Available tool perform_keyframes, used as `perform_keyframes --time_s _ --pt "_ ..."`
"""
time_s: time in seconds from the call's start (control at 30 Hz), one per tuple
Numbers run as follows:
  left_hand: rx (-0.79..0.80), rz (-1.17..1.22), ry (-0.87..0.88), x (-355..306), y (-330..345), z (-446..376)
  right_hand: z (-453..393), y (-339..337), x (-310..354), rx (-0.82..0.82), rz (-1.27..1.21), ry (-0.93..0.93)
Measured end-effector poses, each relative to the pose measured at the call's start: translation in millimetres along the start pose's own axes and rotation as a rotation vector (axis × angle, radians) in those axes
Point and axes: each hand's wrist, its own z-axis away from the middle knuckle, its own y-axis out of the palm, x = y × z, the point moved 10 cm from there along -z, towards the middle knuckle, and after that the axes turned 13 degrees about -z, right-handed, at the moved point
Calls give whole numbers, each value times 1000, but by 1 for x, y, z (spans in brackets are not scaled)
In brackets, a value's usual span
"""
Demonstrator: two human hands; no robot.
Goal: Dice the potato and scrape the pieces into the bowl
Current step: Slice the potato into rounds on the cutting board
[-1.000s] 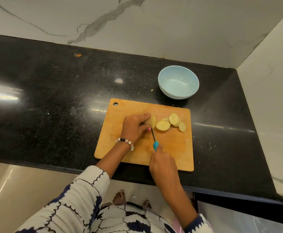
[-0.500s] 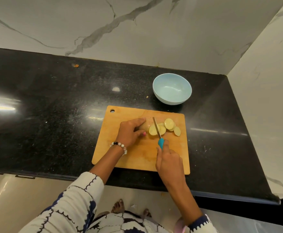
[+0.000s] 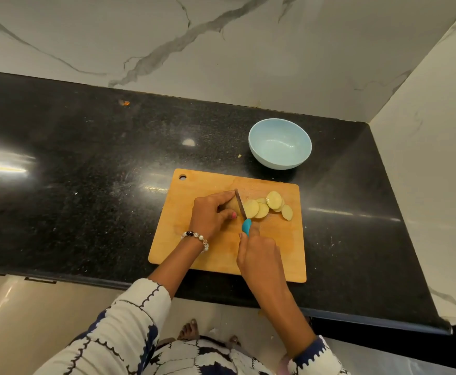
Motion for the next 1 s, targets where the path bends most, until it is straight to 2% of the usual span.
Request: perform_keyframes --time_s 0.2,0.43,0.7,0.83,1.0 --pt "35 -2 15 1 1 -5 -10 2 12 30 126 6" --pt "-4 11 36 0 -3 -4 -37 6 31 117 166 -57" --pt "-4 3 31 -1 -5 -2 13 32 -13 165 145 83" --pt "27 10 6 1 -4 -5 43 36 -23 157 152 45" --pt "49 6 -3 0 -4 -5 18 23 -33 95 68 47"
